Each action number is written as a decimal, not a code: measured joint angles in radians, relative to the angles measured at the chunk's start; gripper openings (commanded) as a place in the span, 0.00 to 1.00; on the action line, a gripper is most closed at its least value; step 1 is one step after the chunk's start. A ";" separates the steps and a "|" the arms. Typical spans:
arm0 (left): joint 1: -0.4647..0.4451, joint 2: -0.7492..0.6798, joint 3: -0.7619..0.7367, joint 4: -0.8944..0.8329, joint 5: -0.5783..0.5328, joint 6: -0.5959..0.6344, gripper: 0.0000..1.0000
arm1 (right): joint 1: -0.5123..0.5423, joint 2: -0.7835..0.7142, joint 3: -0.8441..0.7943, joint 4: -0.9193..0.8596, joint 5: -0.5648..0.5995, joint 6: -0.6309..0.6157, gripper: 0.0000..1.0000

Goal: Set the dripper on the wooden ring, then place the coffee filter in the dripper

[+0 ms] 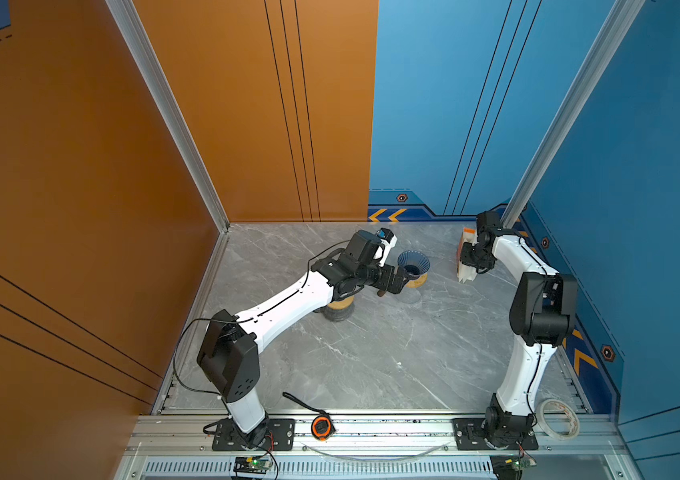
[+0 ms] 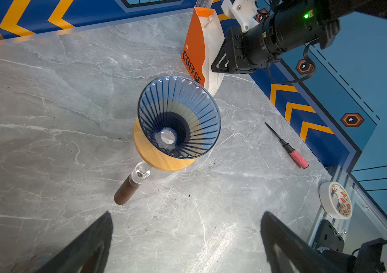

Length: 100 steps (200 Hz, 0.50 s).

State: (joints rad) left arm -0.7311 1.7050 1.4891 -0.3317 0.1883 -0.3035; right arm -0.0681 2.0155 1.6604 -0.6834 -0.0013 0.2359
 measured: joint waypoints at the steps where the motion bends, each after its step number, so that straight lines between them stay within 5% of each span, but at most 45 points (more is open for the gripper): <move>1: 0.000 0.000 0.000 0.000 0.000 0.000 0.98 | 0.000 -0.002 -0.001 0.000 0.000 0.000 0.25; 100: 0.000 0.000 0.000 0.000 0.000 0.000 0.98 | 0.063 -0.117 -0.051 -0.006 0.003 0.008 0.25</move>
State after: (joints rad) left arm -0.7311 1.7050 1.4891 -0.3321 0.1879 -0.3031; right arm -0.0048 1.8984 1.6096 -0.6895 0.0017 0.2440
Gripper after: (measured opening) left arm 0.979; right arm 0.252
